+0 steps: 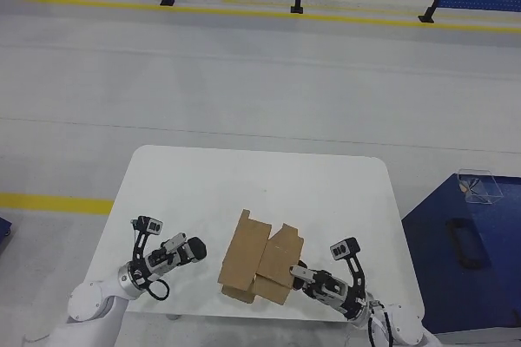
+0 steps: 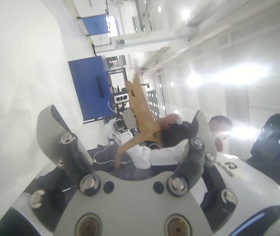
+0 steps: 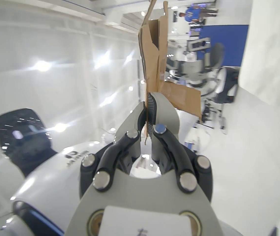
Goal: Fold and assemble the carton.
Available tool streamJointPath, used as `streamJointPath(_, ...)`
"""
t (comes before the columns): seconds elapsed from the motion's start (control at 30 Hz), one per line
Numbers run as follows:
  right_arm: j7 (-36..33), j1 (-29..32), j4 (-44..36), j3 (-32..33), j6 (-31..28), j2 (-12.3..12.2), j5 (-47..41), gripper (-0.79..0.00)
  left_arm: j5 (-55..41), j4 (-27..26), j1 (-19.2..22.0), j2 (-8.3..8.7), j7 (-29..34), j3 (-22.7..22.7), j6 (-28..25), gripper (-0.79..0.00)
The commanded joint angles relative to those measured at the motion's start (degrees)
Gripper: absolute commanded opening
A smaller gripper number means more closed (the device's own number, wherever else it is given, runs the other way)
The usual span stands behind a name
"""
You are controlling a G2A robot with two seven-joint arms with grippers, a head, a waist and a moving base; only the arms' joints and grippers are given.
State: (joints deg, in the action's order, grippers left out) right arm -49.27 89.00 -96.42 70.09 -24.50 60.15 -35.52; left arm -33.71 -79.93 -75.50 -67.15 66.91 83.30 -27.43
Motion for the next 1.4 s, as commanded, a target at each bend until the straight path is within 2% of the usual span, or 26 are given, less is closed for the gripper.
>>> streamJointPath(0.0, -0.7, 0.0, -0.4, -0.5, 0.4, 0.0, 2.8, -0.785, 1.1, -0.9, 0.4, 0.35, 3.9, 0.0, 1.6, 0.0)
streamJointPath(0.1, -2.1, 0.2, -0.9, -1.1, -0.1, -0.1, 5.4, -0.785, 2.4, -1.5, 1.2, 0.79, 9.9, -1.0, 3.9, 0.0)
streamJointPath(0.2, -2.6, 0.4, -1.1, -1.7, -0.6, 0.0, 6.3, -0.785, 2.1, -2.1, 0.9, 0.9, 13.0, -2.7, 5.0, 0.0)
streamJointPath(0.3, -2.0, 0.1, -1.2, -2.5, -1.1, 0.2, 6.7, -0.785, 1.9, -2.1, 0.6, 0.96, 14.5, -4.0, 5.3, -0.354)
streamJointPath(0.4, -1.7, -0.1, -1.4, -3.3, -1.4, 0.4, 6.9, -0.785, -0.1, -1.6, 0.6, 1.01, 16.6, -5.1, 7.0, -0.56)
streamJointPath(0.43, -1.5, -0.2, -1.4, -3.5, -1.5, 0.4, 7.0, -0.785, -1.2, -1.2, 0.8, 1.05, 17.7, -5.4, 7.8, -0.705)
streamJointPath(0.47, -1.5, -0.3, -1.4, -3.6, -1.5, 0.4, 7.1, -0.785, -1.5, -1.1, 0.9, 1.09, 18.1, -5.5, 8.2, -0.785)
streamJointPath(0.7, -1.6, -0.7, -1.1, -4.5, -1.1, 0.6, 7.1, -0.785, -2.0, -1.1, 0.9, 1.32, 19.2, -6.4, 9.2, -0.785)
streamJointPath(0.73, -1.6, -0.7, -1.1, -4.5, -1.1, 0.6, 7.1, -0.465, -2.0, -1.1, 0.9, 1.32, 19.2, -6.4, 9.2, -0.785)
streamJointPath(0.77, -1.6, -0.7, -1.1, -4.5, -1.1, 0.6, 7.1, 0.0, -2.0, -1.1, 0.9, 1.32, 19.2, -6.4, 9.2, -0.785)
streamJointPath(0.93, -1.6, -0.7, -1.1, -4.5, -1.1, 0.6, 7.1, 0.0, -2.0, -1.1, 0.9, 1.32, 19.2, -6.4, 9.2, -0.785)
streamJointPath(1.0, 0.2, -0.9, -1.6, -3.8, -2.0, 0.6, 8.7, 0.0, -0.7, -2.6, 0.5, 1.43, 16.4, -5.7, 7.8, -0.785)
streamJointPath(1.07, 7.4, -0.7, -1.7, -1.1, -7.9, 0.7, 15.2, 0.0, -1.7, -5.3, -1.7, 1.4, 12.0, -4.6, 4.5, -0.785)
streamJointPath(1.13, 17.2, 0.4, -2.0, 1.4, -15.1, 0.9, 23.1, 0.0, -5.0, -7.6, -4.4, 1.0, 5.0, -3.9, 0.4, -0.785)
streamJointPath(1.2, 25.6, 1.6, -2.3, 2.8, -21.0, 1.4, 31.4, 0.0, -4.4, -9.1, -6.8, 0.39, -3.1, -4.3, -7.0, -0.785)
streamJointPath(1.27, 32.4, 2.5, -2.8, 3.4, -25.4, 2.0, 38.7, 0.0, -4.0, -10.2, -8.7, -0.47, -10.6, -6.4, -12.9, -0.785)
streamJointPath(1.37, 41.3, 3.6, -3.2, 3.1, -28.5, 3.0, 50.6, 0.0, -3.4, -9.9, -10.1, -1.75, -18.6, -10.4, -20.0, -0.785)
